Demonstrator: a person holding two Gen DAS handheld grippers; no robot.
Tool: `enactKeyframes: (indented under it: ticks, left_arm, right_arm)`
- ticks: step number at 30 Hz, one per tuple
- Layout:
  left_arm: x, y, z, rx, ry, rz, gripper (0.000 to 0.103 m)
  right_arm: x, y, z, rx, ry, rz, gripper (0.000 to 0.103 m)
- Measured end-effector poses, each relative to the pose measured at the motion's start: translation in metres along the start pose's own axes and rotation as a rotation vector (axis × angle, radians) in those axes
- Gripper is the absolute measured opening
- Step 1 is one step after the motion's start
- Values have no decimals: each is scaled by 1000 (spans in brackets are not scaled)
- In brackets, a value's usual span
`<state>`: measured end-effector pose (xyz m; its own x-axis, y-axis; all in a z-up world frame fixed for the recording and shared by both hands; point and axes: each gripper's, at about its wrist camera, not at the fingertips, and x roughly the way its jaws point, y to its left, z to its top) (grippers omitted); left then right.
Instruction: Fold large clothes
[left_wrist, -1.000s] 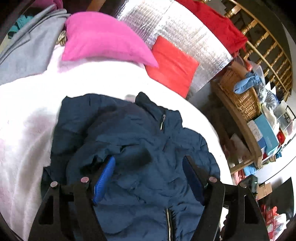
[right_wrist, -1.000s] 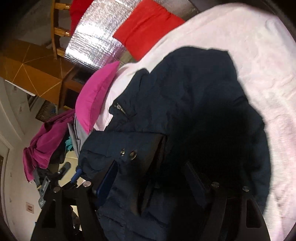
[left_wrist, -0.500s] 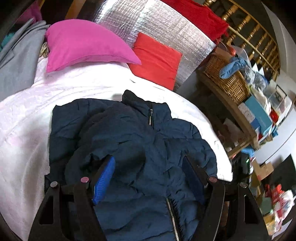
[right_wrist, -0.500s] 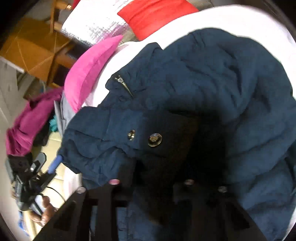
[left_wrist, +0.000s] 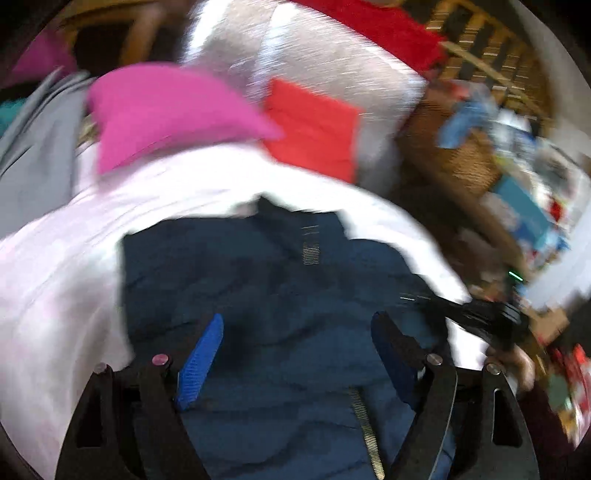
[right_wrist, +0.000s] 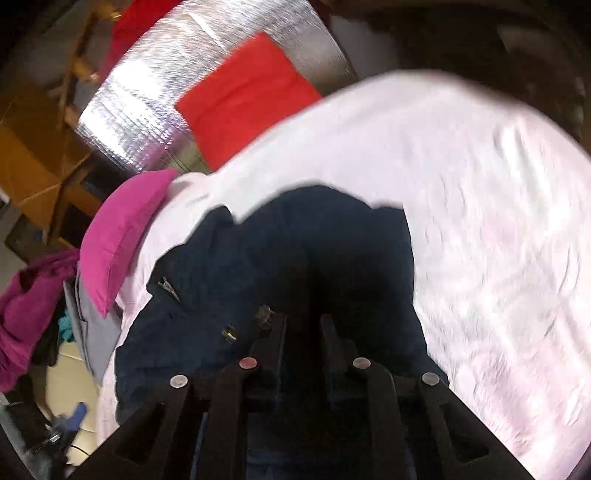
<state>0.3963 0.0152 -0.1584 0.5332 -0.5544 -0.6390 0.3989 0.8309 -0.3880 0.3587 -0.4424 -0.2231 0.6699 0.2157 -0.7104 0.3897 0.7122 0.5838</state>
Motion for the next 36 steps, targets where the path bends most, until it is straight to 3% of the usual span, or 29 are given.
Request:
enactKeyframes:
  ticks: [2, 3, 4, 8, 10, 11, 14, 17, 19, 21, 25, 28, 30, 36]
  left_arm:
    - [11, 17, 2, -70, 29, 82, 83]
    - [19, 28, 2, -120, 60, 142, 83]
    - [25, 35, 1, -145, 82, 170, 83]
    - [53, 48, -8, -145, 197, 286, 83]
    - [60, 38, -10, -89, 214, 331, 83]
    - [62, 32, -11, -56, 215, 348, 83]
    - [61, 23, -12, -6, 206, 345, 83]
    - [59, 20, -8, 5, 186, 338, 83]
    - [55, 19, -6, 5, 155, 334, 83]
    - [51, 17, -2, 0, 121, 336, 83]
    - [69, 25, -5, 1, 198, 411, 83]
    - [73, 25, -6, 15, 215, 423, 83]
    - [71, 22, -4, 24, 201, 431, 83]
    - [52, 13, 4, 20, 94, 435, 83]
  right_arm:
    - [0, -7, -6, 41, 8, 71, 46]
    - [-2, -9, -8, 47, -3, 87, 70]
    - [-5, -8, -10, 41, -17, 110, 75]
    - [0, -8, -13, -4, 11, 90, 74]
    - [15, -6, -17, -7, 74, 94, 58]
    - [23, -1, -19, -26, 107, 72, 42]
    - [21, 18, -26, -152, 108, 0, 25]
    - [-1, 40, -16, -232, -8, -20, 21]
    - [-12, 45, -7, -225, -86, -32, 21]
    - [-9, 44, -2, -213, -103, -54, 21]
    - [30, 26, -12, -184, 35, -128, 24]
    - [25, 17, -16, -152, 44, -76, 40]
    - [11, 18, -16, -134, 8, -56, 69]
    - [-38, 56, -21, -279, -181, -62, 71]
